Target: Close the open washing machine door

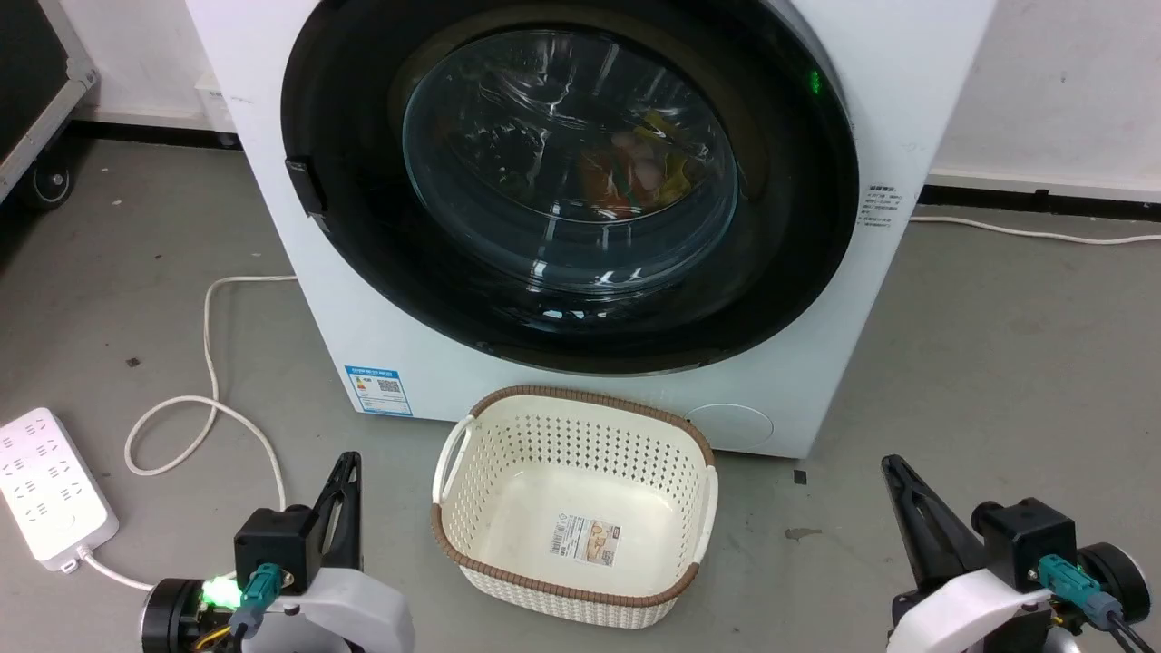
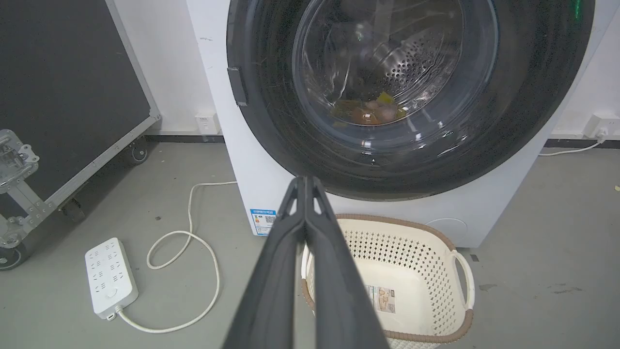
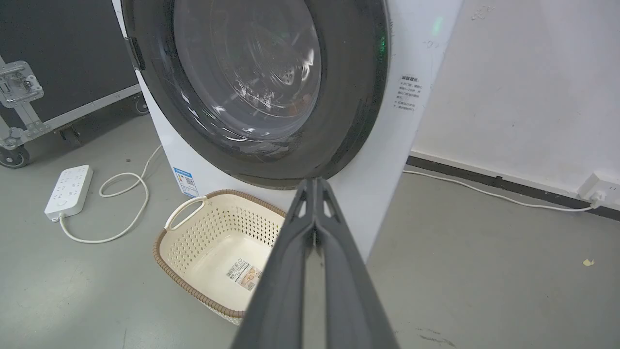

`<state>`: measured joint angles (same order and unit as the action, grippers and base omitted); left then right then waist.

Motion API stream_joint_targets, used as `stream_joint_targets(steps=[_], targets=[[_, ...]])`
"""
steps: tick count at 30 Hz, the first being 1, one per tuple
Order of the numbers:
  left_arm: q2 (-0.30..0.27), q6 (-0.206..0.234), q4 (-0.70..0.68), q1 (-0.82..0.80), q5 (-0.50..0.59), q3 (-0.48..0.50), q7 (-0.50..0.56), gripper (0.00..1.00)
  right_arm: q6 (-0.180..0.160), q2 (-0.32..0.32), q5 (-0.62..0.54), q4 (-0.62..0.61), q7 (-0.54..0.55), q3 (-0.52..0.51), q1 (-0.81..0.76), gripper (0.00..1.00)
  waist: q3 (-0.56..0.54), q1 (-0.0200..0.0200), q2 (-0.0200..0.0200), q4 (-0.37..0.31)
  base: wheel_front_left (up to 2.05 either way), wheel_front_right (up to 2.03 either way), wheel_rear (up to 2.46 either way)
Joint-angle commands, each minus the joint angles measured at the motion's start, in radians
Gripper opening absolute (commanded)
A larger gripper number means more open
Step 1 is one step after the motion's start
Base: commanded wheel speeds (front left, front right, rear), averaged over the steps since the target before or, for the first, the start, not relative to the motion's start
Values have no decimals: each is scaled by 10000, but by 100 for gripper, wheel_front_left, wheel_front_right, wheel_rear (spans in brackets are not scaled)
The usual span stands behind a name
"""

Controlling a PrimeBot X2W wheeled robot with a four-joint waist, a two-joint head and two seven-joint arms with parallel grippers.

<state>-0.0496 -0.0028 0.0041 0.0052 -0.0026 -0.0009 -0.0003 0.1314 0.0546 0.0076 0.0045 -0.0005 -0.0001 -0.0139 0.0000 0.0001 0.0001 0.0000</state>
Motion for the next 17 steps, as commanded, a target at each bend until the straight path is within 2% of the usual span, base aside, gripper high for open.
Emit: stream_joint_targets(steps=[1,17], targets=[[-6,28,-41,-52,26,9,3,0,-7,-43,-76,-45,5,1,139,0,0,-1,-1,0,0,0,0],[-6,28,-41,-52,26,9,3,0,-7,-43,-76,-45,5,1,139,0,0,-1,-1,0,0,0,0]])
